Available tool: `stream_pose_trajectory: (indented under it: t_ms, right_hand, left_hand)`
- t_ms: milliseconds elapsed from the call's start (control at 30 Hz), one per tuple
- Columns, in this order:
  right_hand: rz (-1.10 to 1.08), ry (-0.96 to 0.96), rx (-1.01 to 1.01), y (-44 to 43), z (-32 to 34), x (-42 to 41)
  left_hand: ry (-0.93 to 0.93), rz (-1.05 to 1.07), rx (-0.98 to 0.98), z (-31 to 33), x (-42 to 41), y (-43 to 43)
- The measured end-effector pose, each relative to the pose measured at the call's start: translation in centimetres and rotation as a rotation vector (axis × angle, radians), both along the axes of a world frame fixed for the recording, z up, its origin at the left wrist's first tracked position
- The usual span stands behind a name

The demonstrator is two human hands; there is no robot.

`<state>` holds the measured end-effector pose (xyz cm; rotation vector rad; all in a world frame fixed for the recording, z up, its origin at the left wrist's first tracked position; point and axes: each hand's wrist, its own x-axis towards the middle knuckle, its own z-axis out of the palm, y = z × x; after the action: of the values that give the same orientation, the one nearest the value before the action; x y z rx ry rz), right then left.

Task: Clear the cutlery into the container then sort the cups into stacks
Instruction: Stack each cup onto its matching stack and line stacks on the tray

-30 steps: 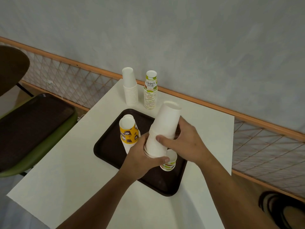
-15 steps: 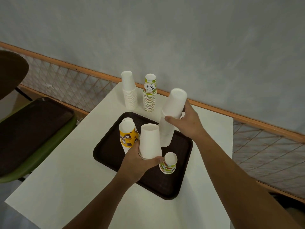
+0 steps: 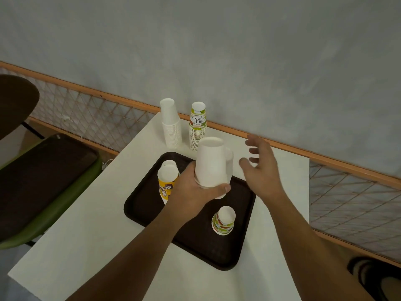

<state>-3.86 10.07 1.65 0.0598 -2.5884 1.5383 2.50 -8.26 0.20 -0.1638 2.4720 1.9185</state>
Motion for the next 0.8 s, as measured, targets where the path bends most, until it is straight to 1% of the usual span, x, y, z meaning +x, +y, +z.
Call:
stream_pose_trajectory:
  t_ms: [67, 133, 167, 267, 367, 567, 700, 800]
  right_hand:
    - [0.162, -0.017, -0.131, 0.2, 3.0, 0.6]
    - [0.356, -0.097, -0.160, 0.1, 5.1, 0.6]
    - [0.403, -0.107, -0.147, 0.1, 5.6, 0.3]
    - [0.393, -0.049, -0.129, 0.3, 6.6, -0.8]
    - [0.390, -0.041, -0.132, 1.2, 6.1, -1.8]
    - [0.376, -0.060, -0.169, 2.1, 3.2, -3.4]
    - [0.387, -0.051, -0.092, 2.0, 1.7, -4.1]
    - [0.407, -0.068, -0.098, 1.6, 0.8, -4.4]
  left_hand:
    - [0.016, -0.027, 0.017, 1.3, -1.6, 0.5]
    - [0.035, -0.081, 0.061, 2.6, -3.3, 1.2]
    - [0.046, -0.113, 0.079, 3.3, -4.0, 1.5]
    - [0.083, -0.184, 0.069, 4.7, -6.1, 2.4]
    - [0.015, -0.177, 0.088, 5.1, -7.3, 2.2]
    - [0.048, -0.274, -0.082, 4.9, -8.3, 1.4]
    - [0.055, -0.311, -0.191, 4.4, -9.1, 0.0]
    - [0.061, -0.333, -0.214, 4.1, -9.5, -0.5]
